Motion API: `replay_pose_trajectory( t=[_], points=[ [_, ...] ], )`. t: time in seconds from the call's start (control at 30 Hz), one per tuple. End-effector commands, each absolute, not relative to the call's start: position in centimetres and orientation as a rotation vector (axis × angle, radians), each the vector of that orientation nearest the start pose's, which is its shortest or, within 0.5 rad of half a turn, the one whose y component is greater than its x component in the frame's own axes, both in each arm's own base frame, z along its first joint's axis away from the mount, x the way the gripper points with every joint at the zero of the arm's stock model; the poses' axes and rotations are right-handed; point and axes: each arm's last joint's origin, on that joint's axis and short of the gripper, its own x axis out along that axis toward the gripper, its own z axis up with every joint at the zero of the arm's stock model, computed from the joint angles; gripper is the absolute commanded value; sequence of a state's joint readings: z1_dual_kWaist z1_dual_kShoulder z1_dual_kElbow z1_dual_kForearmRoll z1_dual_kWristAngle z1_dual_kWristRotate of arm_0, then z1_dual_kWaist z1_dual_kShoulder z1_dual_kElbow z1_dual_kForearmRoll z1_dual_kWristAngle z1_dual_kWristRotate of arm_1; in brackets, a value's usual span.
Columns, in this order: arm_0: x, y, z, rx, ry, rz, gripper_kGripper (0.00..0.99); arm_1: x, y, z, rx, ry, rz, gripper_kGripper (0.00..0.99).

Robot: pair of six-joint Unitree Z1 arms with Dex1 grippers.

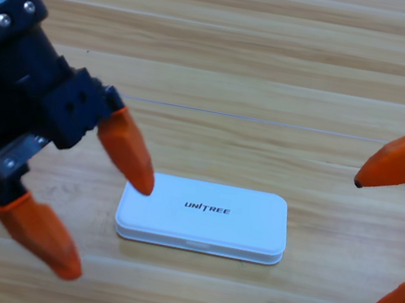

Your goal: Clean up eraser and pencils

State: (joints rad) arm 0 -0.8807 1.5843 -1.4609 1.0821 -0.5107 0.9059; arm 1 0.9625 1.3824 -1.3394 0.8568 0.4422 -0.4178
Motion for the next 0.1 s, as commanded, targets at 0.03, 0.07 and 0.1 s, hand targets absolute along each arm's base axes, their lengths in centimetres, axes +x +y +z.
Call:
replay_pose_trajectory(
  t=[0.03,0.07,0.1],
  points=[
    [14.56,-22.29,36.98,0.877,0.701,-1.726,0.990,11.67,21.15,38.88,-0.568,0.717,1.518,0.973],
    [14.58,-22.37,36.95,0.873,0.704,-1.724,0.990,11.67,21.15,38.88,-0.568,0.717,1.518,0.973],
    [14.64,-22.38,36.91,0.870,0.708,-1.722,0.990,11.67,21.15,38.88,-0.568,0.717,1.518,0.973]
  ],
)
